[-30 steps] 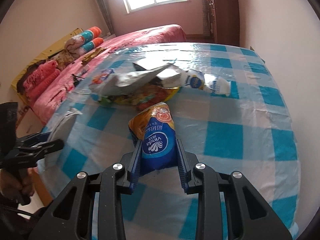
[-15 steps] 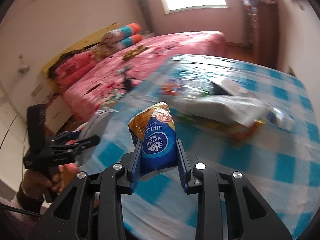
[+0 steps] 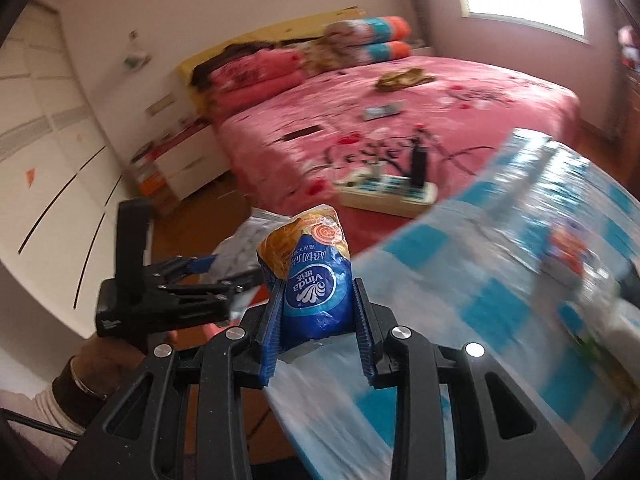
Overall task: Collect trash
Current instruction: 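Carry the paper packet and tissue pack over the orange bucket, then open both tools to drop the packet and tissue pack into the bucket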
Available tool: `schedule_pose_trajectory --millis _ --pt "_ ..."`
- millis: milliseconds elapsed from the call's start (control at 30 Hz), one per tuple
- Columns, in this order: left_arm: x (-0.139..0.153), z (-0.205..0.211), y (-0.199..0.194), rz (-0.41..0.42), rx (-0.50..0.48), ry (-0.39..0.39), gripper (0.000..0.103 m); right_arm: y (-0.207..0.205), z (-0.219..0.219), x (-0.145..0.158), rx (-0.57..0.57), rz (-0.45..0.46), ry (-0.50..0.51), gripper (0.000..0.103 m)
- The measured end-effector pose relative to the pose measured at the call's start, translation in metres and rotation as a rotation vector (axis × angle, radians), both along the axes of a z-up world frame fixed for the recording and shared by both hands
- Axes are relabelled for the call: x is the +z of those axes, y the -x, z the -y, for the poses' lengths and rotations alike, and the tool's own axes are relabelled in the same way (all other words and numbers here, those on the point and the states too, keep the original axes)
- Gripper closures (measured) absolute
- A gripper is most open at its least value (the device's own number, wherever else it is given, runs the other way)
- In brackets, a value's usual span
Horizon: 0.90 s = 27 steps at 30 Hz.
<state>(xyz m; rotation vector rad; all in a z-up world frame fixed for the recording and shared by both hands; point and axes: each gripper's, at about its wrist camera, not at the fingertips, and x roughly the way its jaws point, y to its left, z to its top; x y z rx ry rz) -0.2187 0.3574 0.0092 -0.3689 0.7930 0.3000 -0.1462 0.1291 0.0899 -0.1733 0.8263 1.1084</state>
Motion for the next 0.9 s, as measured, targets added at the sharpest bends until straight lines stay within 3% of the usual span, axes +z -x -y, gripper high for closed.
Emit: schedule_pose_trajectory --millis 233,300,367,400,467,600,900 --pt "-0.029 -0.034 0.014 -0.054 0.101 0.022 0.026 0.007 -0.058 -0.012 0.092 -0.012 0.011 0.066" --pt "-0.037 -0.041 0.016 -0.075 0.132 0.031 0.025 0.01 -0.075 -0.018 0.11 -0.021 0.01 0.058" --pt "-0.041 -0.048 0.02 -0.094 0.178 0.024 0.023 0.011 -0.082 -0.027 0.118 -0.032 0.005 0.039" --pt "-0.042 -0.052 0.022 -0.098 0.204 0.015 0.022 0.01 -0.085 -0.033 0.116 -0.043 0.001 0.036" --pt "-0.039 -0.057 0.026 -0.092 0.229 -0.003 0.018 0.005 -0.082 -0.041 0.099 -0.083 -0.005 0.026" --pt "-0.03 -0.06 0.029 -0.082 0.254 -0.05 0.015 -0.008 -0.057 -0.043 0.034 -0.138 -0.049 0.02" --pt "-0.012 -0.038 0.017 -0.055 0.204 -0.07 0.014 -0.019 0.001 -0.031 -0.121 -0.088 -0.093 0.01"
